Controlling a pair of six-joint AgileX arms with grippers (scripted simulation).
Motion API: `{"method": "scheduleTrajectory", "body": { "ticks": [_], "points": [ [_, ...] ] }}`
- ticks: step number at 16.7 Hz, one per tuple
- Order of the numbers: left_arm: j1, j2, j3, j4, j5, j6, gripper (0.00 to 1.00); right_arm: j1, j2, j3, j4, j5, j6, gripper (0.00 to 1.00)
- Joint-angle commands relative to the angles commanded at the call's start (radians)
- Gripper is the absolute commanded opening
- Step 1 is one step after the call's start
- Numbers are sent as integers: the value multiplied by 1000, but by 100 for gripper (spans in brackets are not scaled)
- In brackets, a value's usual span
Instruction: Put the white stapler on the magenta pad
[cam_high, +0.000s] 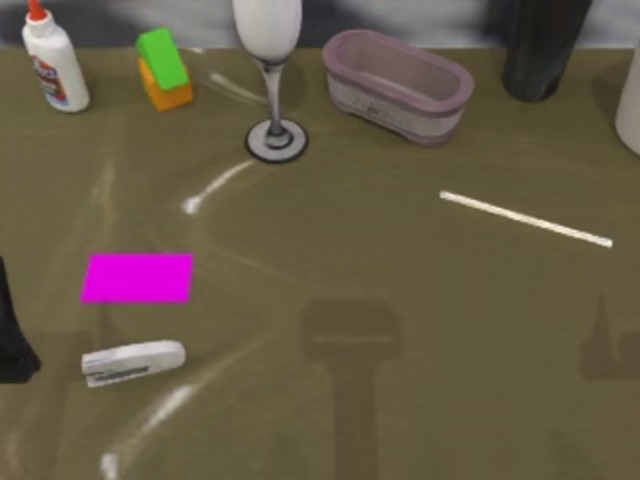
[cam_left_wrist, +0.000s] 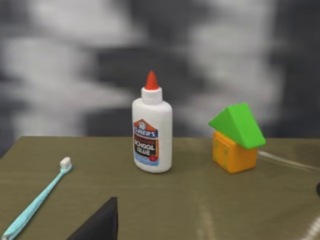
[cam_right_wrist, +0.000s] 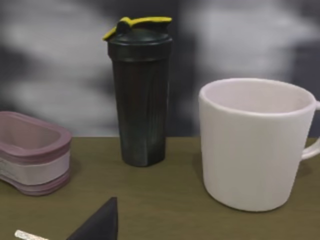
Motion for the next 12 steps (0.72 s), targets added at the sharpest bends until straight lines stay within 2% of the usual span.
{"method": "scheduleTrajectory", "body": {
  "ticks": [5,8,12],
  "points": [
    [-17,64,62,-53,1,50,100,0,0,0,0,0,0,100],
    [-52,223,198,-170,0,159,100,0,0,0,0,0,0,100],
    [-116,582,438,-391,-2,363,100,0,0,0,0,0,0,100]
  ]
}}
